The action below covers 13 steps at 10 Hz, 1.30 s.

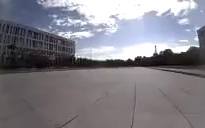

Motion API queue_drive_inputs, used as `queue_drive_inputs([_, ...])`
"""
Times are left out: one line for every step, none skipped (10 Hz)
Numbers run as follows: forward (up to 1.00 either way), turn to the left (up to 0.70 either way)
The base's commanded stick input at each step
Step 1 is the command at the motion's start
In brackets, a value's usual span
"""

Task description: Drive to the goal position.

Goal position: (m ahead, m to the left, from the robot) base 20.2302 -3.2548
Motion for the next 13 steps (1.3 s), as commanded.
queue_drive_inputs([0.70,-0.02])
queue_drive_inputs([0.70,-0.02])
queue_drive_inputs([0.70,-0.02])
queue_drive_inputs([0.70,-0.04])
queue_drive_inputs([0.70,-0.08])
queue_drive_inputs([0.70,-0.14])
queue_drive_inputs([0.70,-0.11])
queue_drive_inputs([0.70,0.00])
queue_drive_inputs([0.70,0.00])
queue_drive_inputs([0.70,0.00])
queue_drive_inputs([0.70,0.00])
queue_drive_inputs([0.70,-0.08])
queue_drive_inputs([0.70,-0.30])
